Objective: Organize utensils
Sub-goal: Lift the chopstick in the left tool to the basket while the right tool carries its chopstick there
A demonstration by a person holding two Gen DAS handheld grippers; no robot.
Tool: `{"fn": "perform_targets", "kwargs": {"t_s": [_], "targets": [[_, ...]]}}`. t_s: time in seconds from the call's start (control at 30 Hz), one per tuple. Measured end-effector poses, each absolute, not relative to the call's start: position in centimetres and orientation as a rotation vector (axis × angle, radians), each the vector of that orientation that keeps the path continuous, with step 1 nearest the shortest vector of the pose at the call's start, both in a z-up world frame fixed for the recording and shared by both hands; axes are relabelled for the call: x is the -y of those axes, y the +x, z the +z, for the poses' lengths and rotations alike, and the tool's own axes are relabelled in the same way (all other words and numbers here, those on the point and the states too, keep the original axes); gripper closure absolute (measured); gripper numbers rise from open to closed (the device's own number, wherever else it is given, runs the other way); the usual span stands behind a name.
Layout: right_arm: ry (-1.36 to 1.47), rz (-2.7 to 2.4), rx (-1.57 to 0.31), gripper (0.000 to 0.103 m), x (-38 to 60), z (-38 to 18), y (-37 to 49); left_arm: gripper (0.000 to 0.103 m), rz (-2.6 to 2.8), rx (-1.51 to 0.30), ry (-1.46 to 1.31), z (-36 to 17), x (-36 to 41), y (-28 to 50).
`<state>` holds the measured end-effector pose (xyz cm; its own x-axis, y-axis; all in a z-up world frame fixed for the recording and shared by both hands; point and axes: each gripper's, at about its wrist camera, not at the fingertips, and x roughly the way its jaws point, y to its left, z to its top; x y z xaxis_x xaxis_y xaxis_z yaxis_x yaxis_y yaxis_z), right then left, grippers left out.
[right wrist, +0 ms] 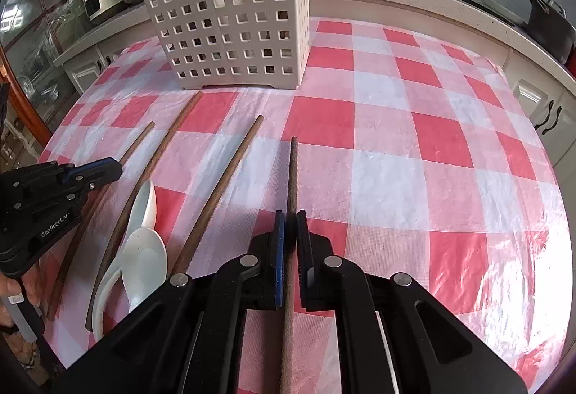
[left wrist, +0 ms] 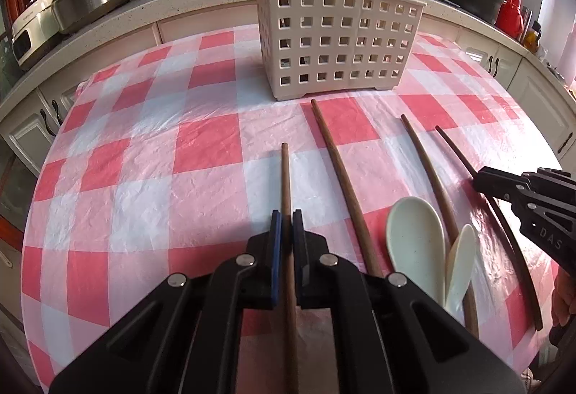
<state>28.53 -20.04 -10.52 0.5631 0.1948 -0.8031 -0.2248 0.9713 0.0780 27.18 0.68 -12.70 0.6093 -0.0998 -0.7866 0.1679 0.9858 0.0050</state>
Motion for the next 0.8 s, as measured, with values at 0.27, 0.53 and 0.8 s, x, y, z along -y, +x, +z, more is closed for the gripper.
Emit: {"fn": "perform_targets", "kwargs": {"t_s": [0.27,0.53,0.8], "targets": [[0.013,0.284,-0.756,0.096,20.7,-5.5,26.5,0.097,-0.164,-0.758,0.051,-8.2,-1.1,24.8],[0.018,0.301,-0.638,0.096,20.9,-1.4,24.0,0.097,-0.169,-0.597,0.018,-3.0,-2.0,21.0],[-0.012,0.309,-0.546,0.096,20.4,1.6,21.4,0.097,-0.158,-0.469,0.01,0.0,-2.6,17.1]]}}
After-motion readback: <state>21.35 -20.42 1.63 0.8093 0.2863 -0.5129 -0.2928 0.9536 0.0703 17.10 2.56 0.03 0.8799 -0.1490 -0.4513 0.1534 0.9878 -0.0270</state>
